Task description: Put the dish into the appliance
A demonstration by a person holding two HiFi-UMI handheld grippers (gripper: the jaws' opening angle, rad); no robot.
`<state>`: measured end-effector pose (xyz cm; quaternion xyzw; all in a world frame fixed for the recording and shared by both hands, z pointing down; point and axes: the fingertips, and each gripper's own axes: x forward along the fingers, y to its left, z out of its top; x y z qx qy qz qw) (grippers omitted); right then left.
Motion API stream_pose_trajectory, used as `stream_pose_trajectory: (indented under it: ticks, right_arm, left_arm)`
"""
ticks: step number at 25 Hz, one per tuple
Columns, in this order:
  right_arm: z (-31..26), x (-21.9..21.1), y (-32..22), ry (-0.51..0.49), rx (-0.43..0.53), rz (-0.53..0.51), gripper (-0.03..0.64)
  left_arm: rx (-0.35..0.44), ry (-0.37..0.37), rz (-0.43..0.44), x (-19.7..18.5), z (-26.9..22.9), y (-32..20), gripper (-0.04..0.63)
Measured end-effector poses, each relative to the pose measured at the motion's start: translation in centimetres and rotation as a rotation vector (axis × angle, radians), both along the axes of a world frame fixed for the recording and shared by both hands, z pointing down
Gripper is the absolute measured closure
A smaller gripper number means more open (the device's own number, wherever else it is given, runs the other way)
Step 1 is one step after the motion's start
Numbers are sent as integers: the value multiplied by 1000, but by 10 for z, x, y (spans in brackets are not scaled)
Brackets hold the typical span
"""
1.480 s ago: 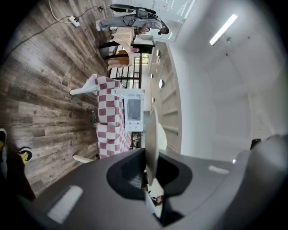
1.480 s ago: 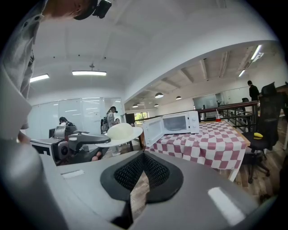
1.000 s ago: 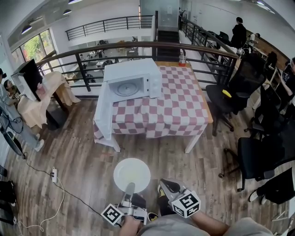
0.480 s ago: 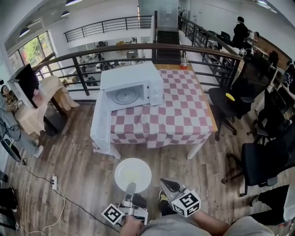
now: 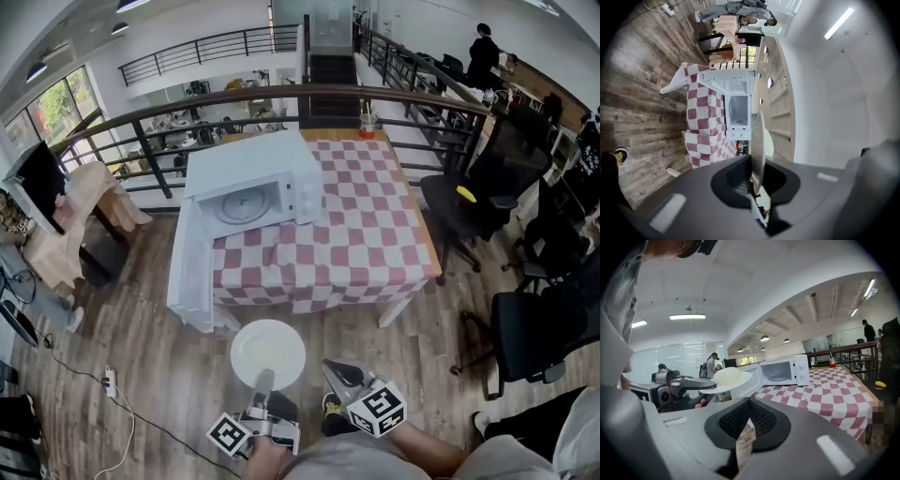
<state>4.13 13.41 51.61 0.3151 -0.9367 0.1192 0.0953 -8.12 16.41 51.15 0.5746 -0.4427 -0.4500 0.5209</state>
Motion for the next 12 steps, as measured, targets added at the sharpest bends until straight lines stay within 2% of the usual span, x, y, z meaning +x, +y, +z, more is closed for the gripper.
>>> stream_pose_trajectory:
  ticks: [12]
  right_arm:
    - [1,7,-51,-16,-9,-18,618]
  left_arm:
    - [-5,-5,-21,8,-3,-52,566]
